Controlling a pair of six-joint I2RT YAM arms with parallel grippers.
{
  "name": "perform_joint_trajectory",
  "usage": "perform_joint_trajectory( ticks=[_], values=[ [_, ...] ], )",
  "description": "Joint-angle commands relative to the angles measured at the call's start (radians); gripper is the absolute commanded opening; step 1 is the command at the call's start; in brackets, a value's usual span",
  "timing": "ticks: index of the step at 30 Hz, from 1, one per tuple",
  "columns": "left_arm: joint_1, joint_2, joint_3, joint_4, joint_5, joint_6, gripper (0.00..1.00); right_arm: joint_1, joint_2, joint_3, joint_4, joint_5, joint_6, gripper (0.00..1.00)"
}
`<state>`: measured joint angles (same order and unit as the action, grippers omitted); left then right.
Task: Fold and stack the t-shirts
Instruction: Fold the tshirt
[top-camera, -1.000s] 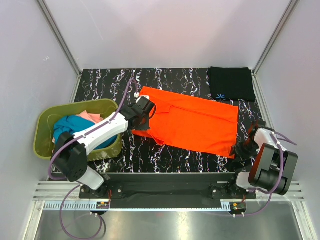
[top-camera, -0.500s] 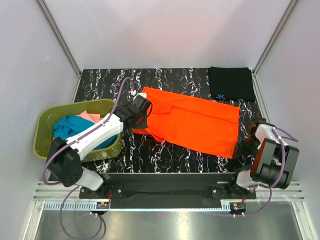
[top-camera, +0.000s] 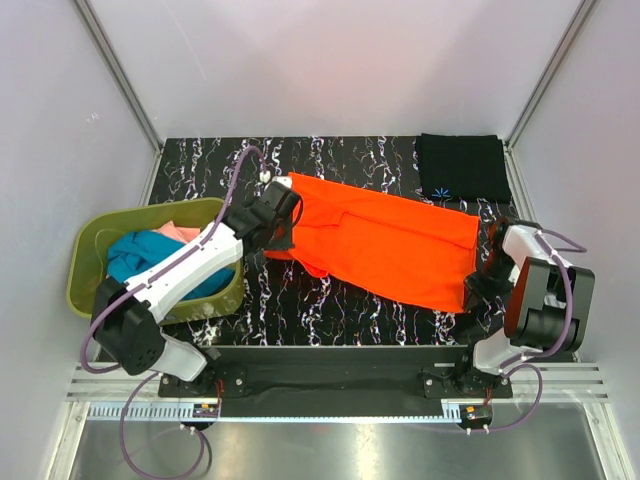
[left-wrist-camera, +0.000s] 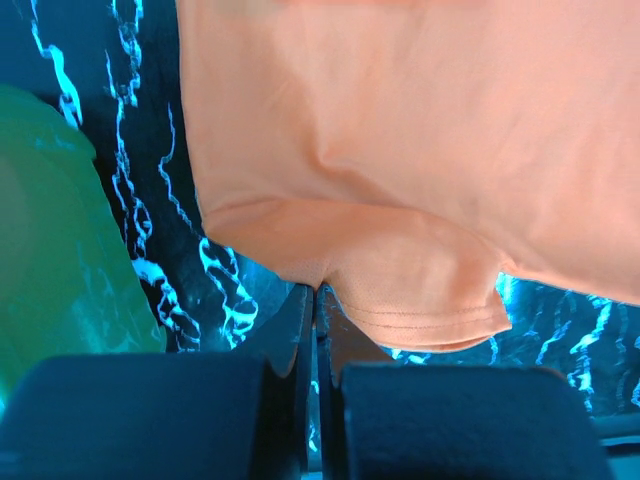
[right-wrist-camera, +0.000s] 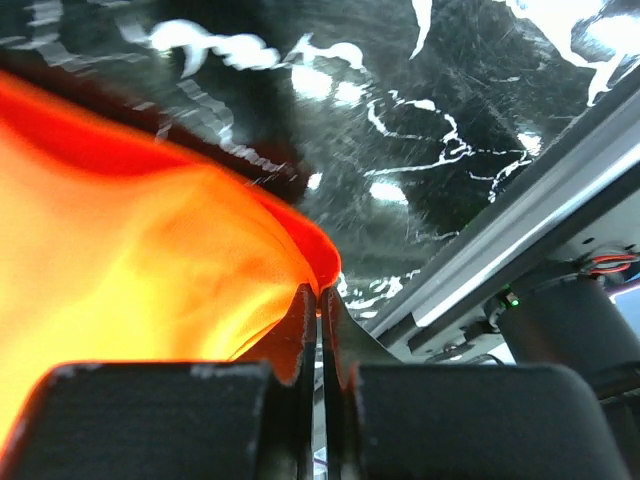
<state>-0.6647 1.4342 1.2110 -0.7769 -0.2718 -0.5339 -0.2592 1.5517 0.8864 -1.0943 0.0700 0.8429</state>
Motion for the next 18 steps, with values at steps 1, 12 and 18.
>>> perform_joint_trajectory(
  ticks=[1, 12, 18],
  values=[
    [0.013, 0.028, 0.094, 0.014, -0.03, 0.035, 0.0, 0.008, -0.061, 0.092, -0.082, 0.028, -0.056, 0.0],
    [0.039, 0.25, 0.355, -0.021, -0.072, 0.1, 0.0, 0.008, 0.143, 0.361, -0.137, 0.001, -0.191, 0.0],
    [0.063, 0.322, 0.467, -0.027, -0.057, 0.092, 0.0, 0.008, 0.266, 0.5, -0.153, -0.035, -0.232, 0.0]
  ],
)
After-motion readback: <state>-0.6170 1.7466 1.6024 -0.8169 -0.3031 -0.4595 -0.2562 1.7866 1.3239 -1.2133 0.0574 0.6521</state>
